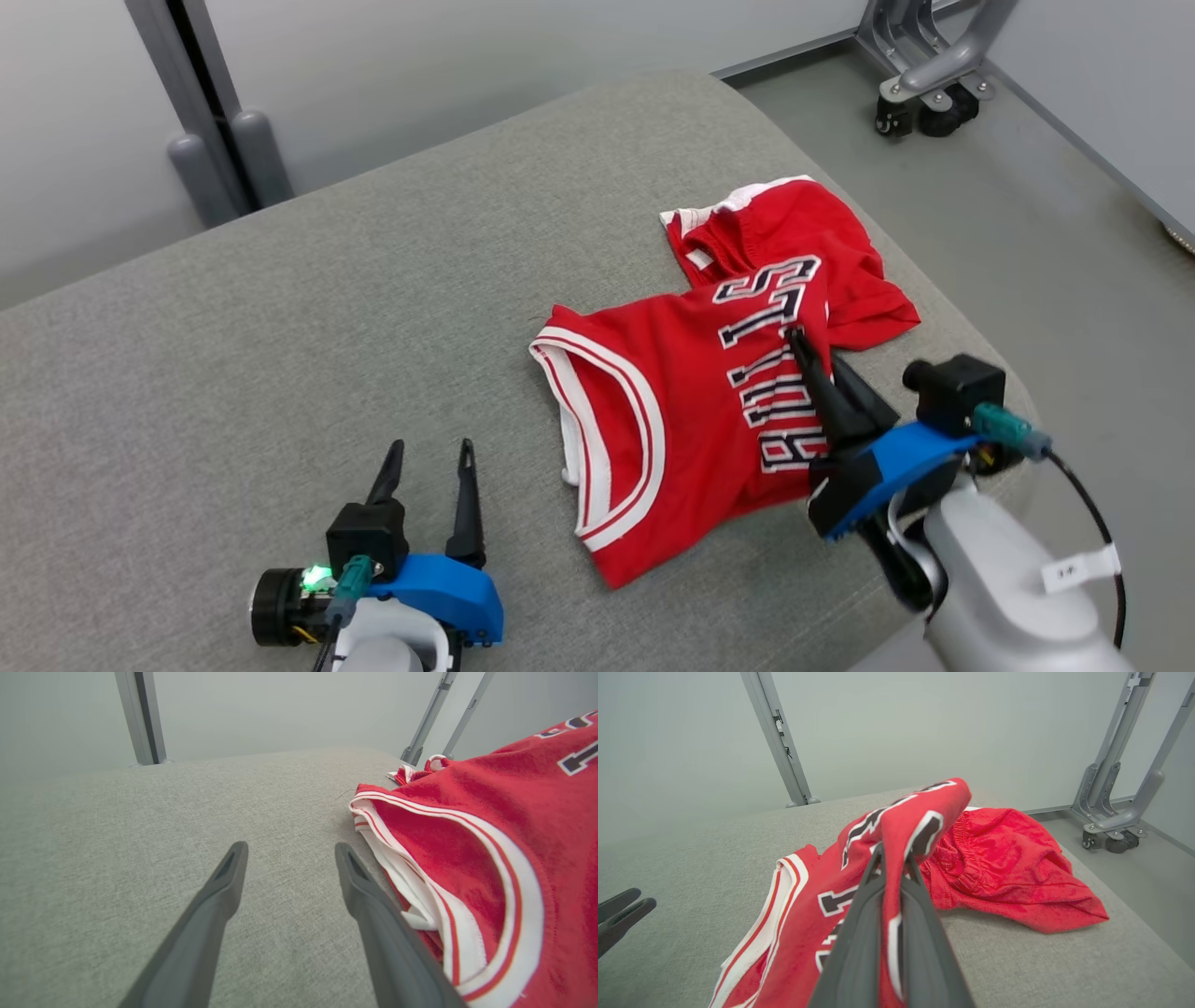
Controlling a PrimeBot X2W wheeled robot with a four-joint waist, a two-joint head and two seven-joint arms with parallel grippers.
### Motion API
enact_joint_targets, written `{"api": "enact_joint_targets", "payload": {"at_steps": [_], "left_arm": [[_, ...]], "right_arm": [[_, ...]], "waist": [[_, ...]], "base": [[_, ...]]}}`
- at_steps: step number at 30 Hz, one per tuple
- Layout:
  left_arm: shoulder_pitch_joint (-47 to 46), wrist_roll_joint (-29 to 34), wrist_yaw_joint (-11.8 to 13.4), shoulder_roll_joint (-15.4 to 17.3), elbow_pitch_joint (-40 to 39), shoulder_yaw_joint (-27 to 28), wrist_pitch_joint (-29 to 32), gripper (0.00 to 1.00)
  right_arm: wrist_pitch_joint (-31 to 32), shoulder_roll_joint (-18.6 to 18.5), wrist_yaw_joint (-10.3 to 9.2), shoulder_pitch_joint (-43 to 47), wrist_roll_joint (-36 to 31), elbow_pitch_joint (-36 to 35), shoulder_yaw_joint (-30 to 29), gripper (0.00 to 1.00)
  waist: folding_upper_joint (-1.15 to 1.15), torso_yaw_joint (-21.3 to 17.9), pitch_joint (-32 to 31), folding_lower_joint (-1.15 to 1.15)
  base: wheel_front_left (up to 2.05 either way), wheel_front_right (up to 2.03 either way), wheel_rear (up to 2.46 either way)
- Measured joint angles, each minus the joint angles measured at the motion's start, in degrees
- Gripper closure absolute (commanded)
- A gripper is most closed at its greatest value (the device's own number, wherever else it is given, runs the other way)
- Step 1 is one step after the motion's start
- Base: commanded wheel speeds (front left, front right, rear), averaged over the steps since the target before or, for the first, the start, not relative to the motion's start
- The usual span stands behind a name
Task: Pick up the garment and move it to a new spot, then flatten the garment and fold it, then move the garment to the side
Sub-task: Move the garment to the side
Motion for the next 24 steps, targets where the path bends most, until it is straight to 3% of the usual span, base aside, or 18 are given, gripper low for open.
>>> {"api": "enact_joint_targets", "payload": {"at_steps": [8,18,19,21,24], "left_arm": [[-0.6,2.5,0.0,0.0,0.6,0.5,0.0,0.00],[-3.0,4.4,-0.5,0.1,0.6,1.0,0.0,0.00],[-3.2,4.5,-0.4,0.1,0.6,1.0,0.0,0.00],[-3.4,4.5,-0.3,0.0,0.5,1.4,0.0,0.00],[-3.5,4.7,0.1,0.0,0.1,2.2,0.0,0.00]], "right_arm": [[0.0,-4.7,0.00,-10.4,-6.3,8.4,-5.7,1.00],[0.0,-15.7,0.00,-17.6,-18.9,21.1,-22.8,1.00],[0.0,-16.3,0.00,-17.8,-20.4,22.4,-24.8,0.92],[0.0,-16.9,0.01,-18.0,-23.1,22.5,-28.9,0.00],[0.0,-16.6,0.00,-18.0,-26.9,19.9,-36.0,0.00]], "waist": [[0.00,4.7,1.9,-0.01],[0.00,13.6,6.2,-0.01],[0.00,14.3,6.7,0.00],[0.00,15.6,7.6,0.00],[0.00,17.1,8.6,0.00]], "base": [[0.00,0.00,0.00],[0.00,0.00,0.00],[0.00,0.00,0.00],[0.00,0.00,0.00],[0.00,0.00,0.00]]}}
